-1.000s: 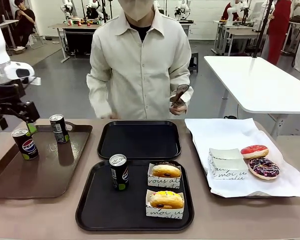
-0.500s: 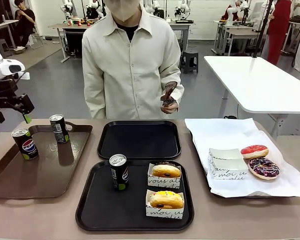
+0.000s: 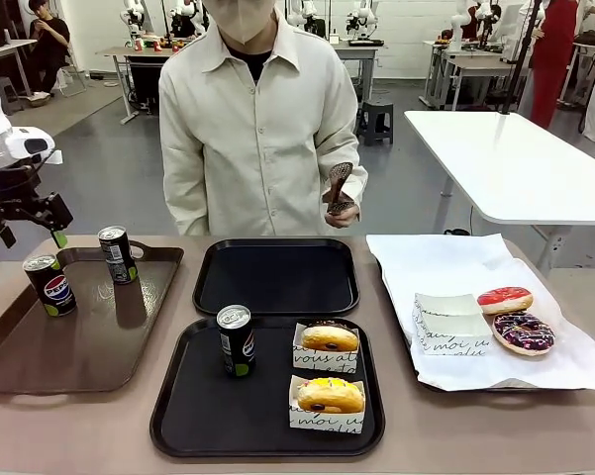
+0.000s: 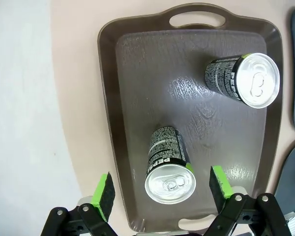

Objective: Set up donuts and drinks on trays.
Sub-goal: Pick up one Pepsi coke from the Handle tray and place it on the Flat Tray without a Pepsi coke.

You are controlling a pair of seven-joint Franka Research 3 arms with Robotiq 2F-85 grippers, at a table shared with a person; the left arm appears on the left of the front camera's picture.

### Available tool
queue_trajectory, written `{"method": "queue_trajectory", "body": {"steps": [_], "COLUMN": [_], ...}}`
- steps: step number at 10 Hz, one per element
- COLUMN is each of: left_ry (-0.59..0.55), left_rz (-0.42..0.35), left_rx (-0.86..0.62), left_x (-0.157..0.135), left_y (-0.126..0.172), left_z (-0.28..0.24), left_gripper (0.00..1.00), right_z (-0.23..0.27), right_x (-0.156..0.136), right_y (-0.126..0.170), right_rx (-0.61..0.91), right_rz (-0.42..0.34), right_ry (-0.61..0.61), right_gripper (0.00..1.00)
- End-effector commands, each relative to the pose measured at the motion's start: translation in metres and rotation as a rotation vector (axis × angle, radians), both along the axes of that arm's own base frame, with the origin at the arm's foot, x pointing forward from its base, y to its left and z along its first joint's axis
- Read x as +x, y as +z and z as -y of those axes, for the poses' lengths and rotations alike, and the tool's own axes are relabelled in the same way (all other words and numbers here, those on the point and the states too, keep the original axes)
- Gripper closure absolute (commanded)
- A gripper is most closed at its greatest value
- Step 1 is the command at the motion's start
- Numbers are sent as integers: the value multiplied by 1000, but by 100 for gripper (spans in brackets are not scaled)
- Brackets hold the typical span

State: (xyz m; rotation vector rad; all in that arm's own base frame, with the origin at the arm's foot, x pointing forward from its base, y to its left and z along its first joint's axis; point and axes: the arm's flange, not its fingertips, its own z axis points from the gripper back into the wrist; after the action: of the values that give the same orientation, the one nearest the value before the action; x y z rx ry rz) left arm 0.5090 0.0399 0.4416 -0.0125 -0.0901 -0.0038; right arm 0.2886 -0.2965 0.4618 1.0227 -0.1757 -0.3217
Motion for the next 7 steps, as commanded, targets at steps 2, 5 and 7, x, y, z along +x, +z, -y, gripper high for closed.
{"method": "queue_trajectory", "body": {"steps": [2, 5, 7], "left_ry": [-1, -16, -52], "left_rz": [-4, 0, 17], "left_rx": [-2, -33, 27], "left_x": [-4, -3, -4], "left_y": [5, -6, -20], "left_z": [0, 5, 16], "left_gripper": [0, 0, 0], "right_z": [2, 2, 2], "right_x": [1, 1, 1], "right_y": [1, 1, 1], "right_rx": [19, 19, 19], "right_rz": [18, 18, 18], "right_ry": [-1, -1, -1], "right_gripper": [0, 0, 0]}}
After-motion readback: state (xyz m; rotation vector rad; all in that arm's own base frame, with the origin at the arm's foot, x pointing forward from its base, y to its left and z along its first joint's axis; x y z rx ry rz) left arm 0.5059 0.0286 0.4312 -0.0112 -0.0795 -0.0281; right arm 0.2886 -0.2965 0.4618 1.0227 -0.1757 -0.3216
